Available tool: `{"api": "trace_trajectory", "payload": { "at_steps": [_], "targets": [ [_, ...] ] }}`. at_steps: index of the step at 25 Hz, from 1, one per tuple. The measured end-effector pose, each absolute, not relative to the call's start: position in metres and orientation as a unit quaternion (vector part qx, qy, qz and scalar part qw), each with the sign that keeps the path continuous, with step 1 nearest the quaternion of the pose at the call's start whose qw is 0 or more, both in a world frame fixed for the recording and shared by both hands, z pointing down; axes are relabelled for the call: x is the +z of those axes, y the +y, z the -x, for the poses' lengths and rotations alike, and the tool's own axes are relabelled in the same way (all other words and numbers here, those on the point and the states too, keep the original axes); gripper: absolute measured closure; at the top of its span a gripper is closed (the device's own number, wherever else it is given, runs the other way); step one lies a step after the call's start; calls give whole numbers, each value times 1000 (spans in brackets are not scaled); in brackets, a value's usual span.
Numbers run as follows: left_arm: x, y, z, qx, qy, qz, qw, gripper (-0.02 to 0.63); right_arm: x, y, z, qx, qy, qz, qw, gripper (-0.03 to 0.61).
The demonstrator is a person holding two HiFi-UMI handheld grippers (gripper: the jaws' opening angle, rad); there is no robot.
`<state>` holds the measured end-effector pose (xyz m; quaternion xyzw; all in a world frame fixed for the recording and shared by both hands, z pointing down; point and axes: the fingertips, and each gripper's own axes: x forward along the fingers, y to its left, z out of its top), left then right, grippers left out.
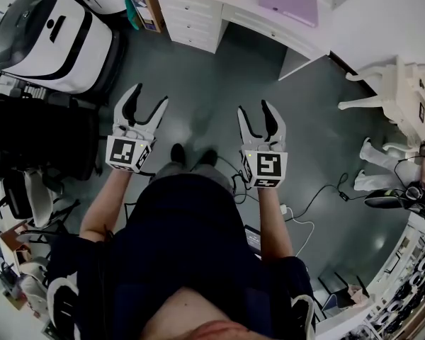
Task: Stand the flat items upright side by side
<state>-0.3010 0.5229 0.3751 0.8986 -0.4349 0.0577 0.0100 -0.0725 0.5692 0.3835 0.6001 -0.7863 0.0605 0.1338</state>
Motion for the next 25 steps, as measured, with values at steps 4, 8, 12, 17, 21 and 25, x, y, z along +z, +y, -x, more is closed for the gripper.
{"api": "trace_trajectory", "payload": {
  "at_steps": [4,8,12,17,21,25],
  "targets": [
    [370,516,290,49,-444,-895,11,257,381,562,62,49,-793,-593,131,257],
    [365,507,278,49,-449,-892,6,193,377,553,54,40,-804,-579,128,190],
    [364,498,266,56,-446,-893,6,137,373,543,46,37,-812,-568,124,163],
    [359,478,257,60,-439,-897,-6,110,372,526,40,42,-817,-563,121,158],
    [356,445,258,60,-433,-899,-17,101,375,503,42,47,-816,-564,118,158],
    [359,395,265,61,-422,-904,-31,91,380,467,49,53,-809,-574,117,158]
  ]
}}
